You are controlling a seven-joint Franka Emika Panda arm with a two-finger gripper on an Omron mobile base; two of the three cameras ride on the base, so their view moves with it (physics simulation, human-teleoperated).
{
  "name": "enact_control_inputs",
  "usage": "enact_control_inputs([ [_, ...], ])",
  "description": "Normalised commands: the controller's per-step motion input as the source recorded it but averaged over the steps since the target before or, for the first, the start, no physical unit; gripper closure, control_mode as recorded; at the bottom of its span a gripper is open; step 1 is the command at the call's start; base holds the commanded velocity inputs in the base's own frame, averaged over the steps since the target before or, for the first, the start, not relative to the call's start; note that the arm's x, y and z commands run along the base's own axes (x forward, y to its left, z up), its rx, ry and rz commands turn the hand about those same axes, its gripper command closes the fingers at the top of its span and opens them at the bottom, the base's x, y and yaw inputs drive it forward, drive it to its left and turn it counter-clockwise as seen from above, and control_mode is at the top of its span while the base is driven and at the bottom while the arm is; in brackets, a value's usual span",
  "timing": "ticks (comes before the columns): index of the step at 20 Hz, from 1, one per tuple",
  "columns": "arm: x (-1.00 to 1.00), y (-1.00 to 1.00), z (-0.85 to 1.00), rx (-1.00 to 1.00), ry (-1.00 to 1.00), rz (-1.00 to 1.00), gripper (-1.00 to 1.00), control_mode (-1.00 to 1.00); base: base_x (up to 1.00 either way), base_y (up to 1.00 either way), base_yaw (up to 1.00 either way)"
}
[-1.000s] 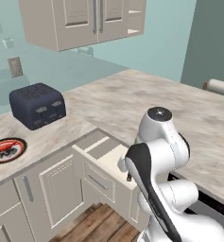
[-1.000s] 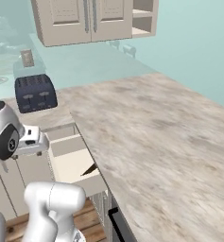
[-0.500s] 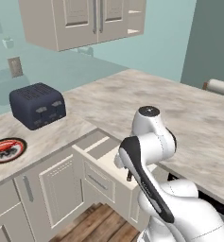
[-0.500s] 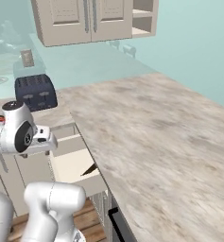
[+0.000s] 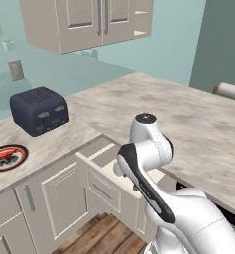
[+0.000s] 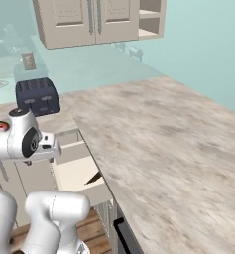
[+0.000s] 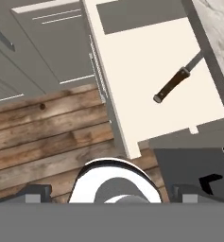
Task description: Pick up the knife from the drawer and place it on the cutting board. Then place the meat from the plate to the cutting board.
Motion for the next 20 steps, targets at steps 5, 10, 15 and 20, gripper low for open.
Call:
enact_control_inputs([
  [5,0.06,0.29,-0.45,0.0,0.0,0.0,-1.0,-1.0,0.0,0.0,0.0],
  [10,0.1,0.14,-0.5,0.03,0.02,0.0,-1.0,-1.0,0.0,0.0,0.0],
  [15,0.23,0.0,-0.44,0.0,0.03,0.0,-1.0,-1.0,0.0,0.0,0.0],
  [20,0.22,0.0,-0.32,0.01,0.02,0.0,-1.0,-1.0,0.0,0.0,0.0],
])
